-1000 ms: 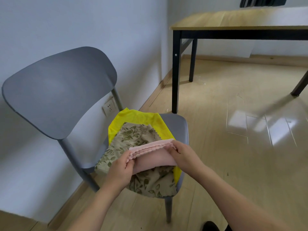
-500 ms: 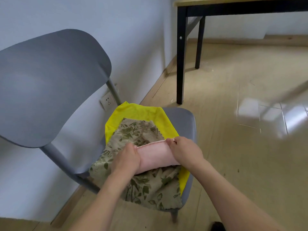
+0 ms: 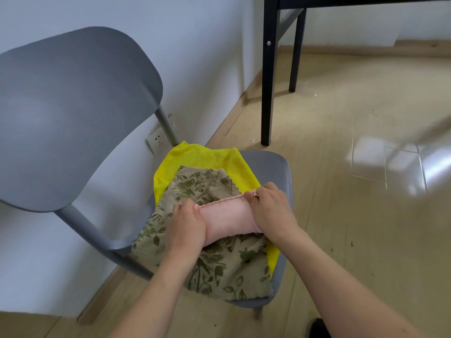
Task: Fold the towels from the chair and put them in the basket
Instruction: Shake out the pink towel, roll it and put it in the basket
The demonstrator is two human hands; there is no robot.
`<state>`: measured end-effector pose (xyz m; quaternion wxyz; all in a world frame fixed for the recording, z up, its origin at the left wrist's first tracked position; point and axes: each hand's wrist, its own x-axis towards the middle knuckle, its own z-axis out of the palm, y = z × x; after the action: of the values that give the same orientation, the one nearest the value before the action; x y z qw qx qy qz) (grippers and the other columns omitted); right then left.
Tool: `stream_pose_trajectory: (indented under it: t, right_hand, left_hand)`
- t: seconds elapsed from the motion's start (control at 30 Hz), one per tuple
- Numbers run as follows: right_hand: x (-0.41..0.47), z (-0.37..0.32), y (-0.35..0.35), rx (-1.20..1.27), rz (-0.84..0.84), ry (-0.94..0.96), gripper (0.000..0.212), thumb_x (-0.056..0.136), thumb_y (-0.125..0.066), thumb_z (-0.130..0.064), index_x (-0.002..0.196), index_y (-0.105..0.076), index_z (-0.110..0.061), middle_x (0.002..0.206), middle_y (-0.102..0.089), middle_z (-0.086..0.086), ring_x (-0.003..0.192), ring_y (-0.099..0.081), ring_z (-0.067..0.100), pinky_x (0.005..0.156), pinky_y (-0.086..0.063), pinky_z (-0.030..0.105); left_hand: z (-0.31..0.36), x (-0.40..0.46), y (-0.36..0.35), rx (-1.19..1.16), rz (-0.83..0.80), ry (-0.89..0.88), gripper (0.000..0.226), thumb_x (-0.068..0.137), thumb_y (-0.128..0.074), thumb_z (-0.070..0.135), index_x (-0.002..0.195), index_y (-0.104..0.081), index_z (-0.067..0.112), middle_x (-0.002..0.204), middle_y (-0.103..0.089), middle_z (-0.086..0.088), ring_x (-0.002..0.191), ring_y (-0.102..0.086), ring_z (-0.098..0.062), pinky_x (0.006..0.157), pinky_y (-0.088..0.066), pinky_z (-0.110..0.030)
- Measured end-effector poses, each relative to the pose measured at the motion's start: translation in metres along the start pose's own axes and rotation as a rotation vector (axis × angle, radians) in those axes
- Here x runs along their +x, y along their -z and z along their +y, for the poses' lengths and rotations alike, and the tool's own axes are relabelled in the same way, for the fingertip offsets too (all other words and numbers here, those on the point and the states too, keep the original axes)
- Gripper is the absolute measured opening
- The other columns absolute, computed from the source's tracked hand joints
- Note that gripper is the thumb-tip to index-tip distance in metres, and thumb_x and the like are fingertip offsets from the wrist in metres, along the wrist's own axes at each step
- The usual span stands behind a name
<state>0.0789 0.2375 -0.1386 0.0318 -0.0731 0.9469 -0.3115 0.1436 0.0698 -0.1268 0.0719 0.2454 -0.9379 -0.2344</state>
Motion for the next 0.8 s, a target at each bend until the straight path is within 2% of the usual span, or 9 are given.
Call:
stream_pose_trajectory:
  t: [0.13,0.23,0.33,0.43,0.57,0.63,0.7,0.77,0.8]
  right_hand:
    - [-0.001,-0.002,0.002,0.056,0.033,-0.003,0.028,0.097,-0.047,-0.039,0.094,-0.054,-0.013,0.097,-0.052,0.004,0.095,-0.051,0.027,0.082,-0.043,0.04]
    - [-0.001,-0.001,0.005,0.015,0.039,0.052,0.031,0.097,-0.047,-0.038,0.112,-0.058,-0.013,0.106,-0.056,0.004,0.101,-0.048,0.025,0.087,-0.039,0.036]
    - [-0.001,0.0,0.007,-0.132,0.042,0.115,0.036,0.099,-0.041,-0.04,0.1,-0.063,-0.011,0.098,-0.052,0.005,0.094,-0.045,0.024,0.085,-0.037,0.033]
    - [-0.002,-0.002,0.009,-0.187,0.073,0.165,0.034,0.101,-0.037,-0.039,0.098,-0.059,-0.013,0.097,-0.05,0.003,0.091,-0.044,0.023,0.085,-0.04,0.035]
    - [-0.008,-0.017,0.02,0.001,0.023,0.119,0.027,0.102,-0.037,-0.03,0.099,-0.053,-0.009,0.098,-0.056,0.007,0.092,-0.05,0.028,0.083,-0.042,0.042]
    - [-0.014,-0.025,0.025,0.17,-0.035,0.08,0.022,0.102,-0.035,-0.026,0.1,-0.047,-0.008,0.098,-0.058,0.01,0.091,-0.053,0.032,0.081,-0.045,0.045]
    - [-0.018,-0.029,0.028,0.265,-0.033,0.098,0.013,0.102,-0.033,-0.021,0.099,-0.042,-0.011,0.095,-0.058,0.009,0.086,-0.053,0.031,0.077,-0.046,0.046]
    - [-0.019,-0.031,0.032,0.287,0.008,0.121,0.008,0.102,-0.032,-0.019,0.099,-0.039,-0.016,0.092,-0.055,0.004,0.084,-0.053,0.028,0.074,-0.045,0.043]
    - [-0.019,-0.031,0.033,0.297,0.023,0.119,0.009,0.102,-0.031,-0.019,0.101,-0.04,-0.018,0.095,-0.054,0.002,0.085,-0.052,0.026,0.075,-0.045,0.041]
  left_hand:
    - [0.002,0.003,-0.001,0.023,-0.03,0.016,0.012,0.1,-0.038,0.025,0.099,-0.048,0.018,0.11,-0.05,-0.01,0.074,-0.043,-0.022,0.067,-0.034,-0.033]
    - [0.001,0.006,-0.003,0.081,-0.063,0.003,0.021,0.1,-0.036,0.029,0.111,-0.052,0.022,0.117,-0.046,-0.008,0.074,-0.046,-0.024,0.067,-0.036,-0.033]
    - [-0.002,0.006,-0.004,0.077,-0.05,-0.015,0.025,0.101,-0.034,0.032,0.105,-0.056,0.02,0.114,-0.047,-0.007,0.071,-0.048,-0.023,0.067,-0.037,-0.033]
    - [-0.003,0.002,-0.004,0.06,-0.026,-0.038,0.029,0.098,-0.035,0.043,0.1,-0.056,0.021,0.109,-0.047,-0.005,0.073,-0.051,-0.023,0.066,-0.038,-0.032]
    - [-0.003,-0.001,-0.002,-0.018,-0.061,-0.024,0.041,0.093,-0.037,0.057,0.098,-0.057,0.022,0.107,-0.044,0.0,0.085,-0.053,-0.024,0.072,-0.039,-0.032]
    - [-0.003,0.0,0.002,-0.107,-0.064,-0.029,0.038,0.092,-0.042,0.056,0.085,-0.054,0.021,0.099,-0.049,-0.001,0.083,-0.053,-0.023,0.07,-0.039,-0.032]
    - [-0.004,0.0,0.007,-0.181,-0.093,-0.065,0.037,0.091,-0.048,0.053,0.075,-0.048,0.02,0.08,-0.053,0.0,0.077,-0.053,-0.023,0.066,-0.04,-0.035]
    - [-0.004,-0.001,0.014,-0.204,-0.14,-0.108,0.038,0.089,-0.05,0.057,0.078,-0.045,0.021,0.069,-0.054,0.005,0.069,-0.053,-0.019,0.061,-0.04,-0.034]
    - [-0.003,-0.002,0.017,-0.193,-0.165,-0.12,0.038,0.088,-0.049,0.061,0.081,-0.046,0.024,0.071,-0.056,0.008,0.07,-0.055,-0.016,0.061,-0.04,-0.033]
